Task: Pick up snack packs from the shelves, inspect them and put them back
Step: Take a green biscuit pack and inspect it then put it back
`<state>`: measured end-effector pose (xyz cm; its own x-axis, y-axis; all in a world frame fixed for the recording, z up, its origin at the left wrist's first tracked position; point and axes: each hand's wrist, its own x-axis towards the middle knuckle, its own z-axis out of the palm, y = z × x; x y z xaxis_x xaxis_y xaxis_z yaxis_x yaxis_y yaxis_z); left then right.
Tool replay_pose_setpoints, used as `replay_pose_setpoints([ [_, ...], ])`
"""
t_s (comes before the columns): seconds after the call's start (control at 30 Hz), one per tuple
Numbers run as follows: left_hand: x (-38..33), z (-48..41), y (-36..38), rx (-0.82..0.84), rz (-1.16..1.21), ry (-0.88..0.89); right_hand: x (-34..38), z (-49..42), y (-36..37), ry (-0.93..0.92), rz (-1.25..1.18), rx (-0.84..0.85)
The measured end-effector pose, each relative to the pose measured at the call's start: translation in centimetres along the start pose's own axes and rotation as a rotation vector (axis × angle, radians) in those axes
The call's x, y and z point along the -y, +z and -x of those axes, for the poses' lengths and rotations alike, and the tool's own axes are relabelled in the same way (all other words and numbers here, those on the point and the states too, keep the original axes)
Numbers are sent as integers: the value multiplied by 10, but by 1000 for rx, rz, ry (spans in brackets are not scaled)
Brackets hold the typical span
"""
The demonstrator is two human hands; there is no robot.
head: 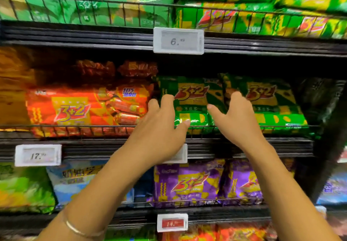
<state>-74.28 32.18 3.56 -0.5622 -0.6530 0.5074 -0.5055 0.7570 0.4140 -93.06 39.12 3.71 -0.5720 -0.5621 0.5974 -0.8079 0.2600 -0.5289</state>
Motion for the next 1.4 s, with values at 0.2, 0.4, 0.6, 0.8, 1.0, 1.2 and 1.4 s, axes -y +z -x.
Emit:
replay_pose_setpoints([
  [0.2, -14, -27, 12, -71, 141, -210, -5, 0, 1, 73, -139, 11],
  [0.4, -15, -15, 25, -343, 393, -79, -16, 6, 1, 89, -425, 25],
  [0.6, -28, -17, 12, -499, 476, 105, -15, -1, -12, 95, -808, 144],
  [0.8, -20, -14, 2, -627, 571, 146, -16, -7, -23, -10, -1004, 142],
  [1.0, -19, 10, 3, -683, 1053, 20, -16, -1, -29, -122, -1115, 97],
  [1.2, -3, 47, 1, -296, 1497, -202, -27, 37, -35, -157, -1218, 95],
  [1.4, -3, 97, 42, -223, 1329, -263, -40, 103, -24, -74, -1378, 76],
])
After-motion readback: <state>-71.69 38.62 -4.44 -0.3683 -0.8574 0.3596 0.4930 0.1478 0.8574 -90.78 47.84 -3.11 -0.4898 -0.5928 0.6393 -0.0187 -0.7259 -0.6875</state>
